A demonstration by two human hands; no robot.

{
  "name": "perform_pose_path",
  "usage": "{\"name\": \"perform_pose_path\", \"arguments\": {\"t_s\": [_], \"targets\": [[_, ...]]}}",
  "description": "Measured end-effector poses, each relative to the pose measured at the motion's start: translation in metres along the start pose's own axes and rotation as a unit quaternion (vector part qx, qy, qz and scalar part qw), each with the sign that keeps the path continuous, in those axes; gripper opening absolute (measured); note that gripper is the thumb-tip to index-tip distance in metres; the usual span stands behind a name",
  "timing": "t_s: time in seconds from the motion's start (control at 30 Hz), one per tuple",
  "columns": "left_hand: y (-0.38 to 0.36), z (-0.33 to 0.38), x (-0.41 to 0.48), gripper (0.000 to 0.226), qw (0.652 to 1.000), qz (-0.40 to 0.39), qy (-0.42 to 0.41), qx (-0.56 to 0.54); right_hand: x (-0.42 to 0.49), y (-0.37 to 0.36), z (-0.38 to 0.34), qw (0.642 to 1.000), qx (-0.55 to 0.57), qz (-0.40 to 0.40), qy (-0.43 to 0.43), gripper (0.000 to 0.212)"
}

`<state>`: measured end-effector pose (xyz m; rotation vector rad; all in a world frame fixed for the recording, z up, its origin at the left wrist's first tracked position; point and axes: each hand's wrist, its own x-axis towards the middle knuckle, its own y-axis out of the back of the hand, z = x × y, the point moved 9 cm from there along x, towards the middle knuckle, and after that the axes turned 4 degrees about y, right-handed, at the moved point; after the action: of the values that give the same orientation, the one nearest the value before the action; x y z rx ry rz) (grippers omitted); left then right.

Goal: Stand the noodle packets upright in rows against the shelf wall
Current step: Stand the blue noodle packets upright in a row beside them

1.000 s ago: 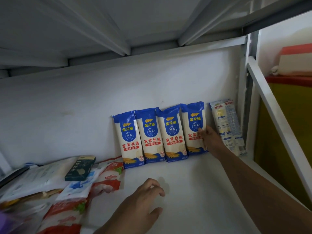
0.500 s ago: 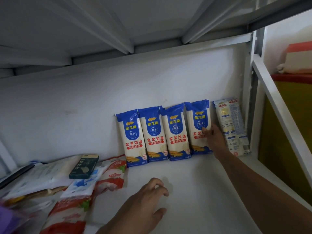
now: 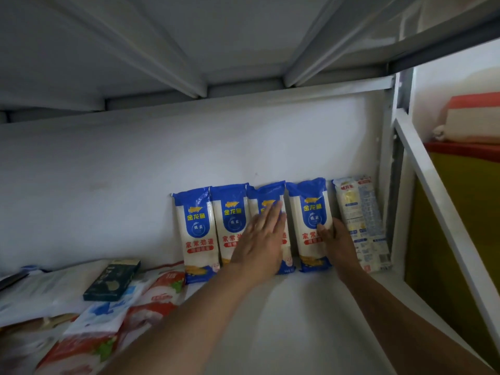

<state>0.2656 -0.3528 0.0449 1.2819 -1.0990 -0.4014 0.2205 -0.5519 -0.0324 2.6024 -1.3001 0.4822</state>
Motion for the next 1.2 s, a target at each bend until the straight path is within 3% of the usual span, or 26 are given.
{"name": "perform_pose_path", "arguments": {"t_s": [0.07,0.23,0.47,0.77,1.0,1.2], "targets": [[-0.001,-0.009,0.027,0.082,0.999,0.020,0.006,0.035,0.001,0.000,0.002,1.000,0.004,0.000,0.000,0.023],[-0.037,-0.031,0.042,0.079,0.990,-0.040,-0.023,0.133,0.004,0.000,0.009,1.000,0.016,0.014,-0.014,0.026],[-0.050,-0.040,0.053,0.136,0.969,0.013,0.000,0.248,0.011,-0.003,0.011,0.999,0.029,0.010,-0.017,0.024],[-0.051,-0.029,0.075,0.130,0.967,0.053,-0.012,0.248,0.011,-0.013,0.010,0.998,0.058,0.012,-0.015,0.007],[-0.051,-0.031,0.082,0.153,0.968,0.023,-0.013,0.249,0.013,-0.014,0.016,0.997,0.065,0.034,-0.023,0.023],[-0.044,-0.035,0.073,0.149,0.954,0.047,-0.067,0.288,0.013,-0.013,0.018,0.997,0.053,0.038,-0.040,0.023]]}}
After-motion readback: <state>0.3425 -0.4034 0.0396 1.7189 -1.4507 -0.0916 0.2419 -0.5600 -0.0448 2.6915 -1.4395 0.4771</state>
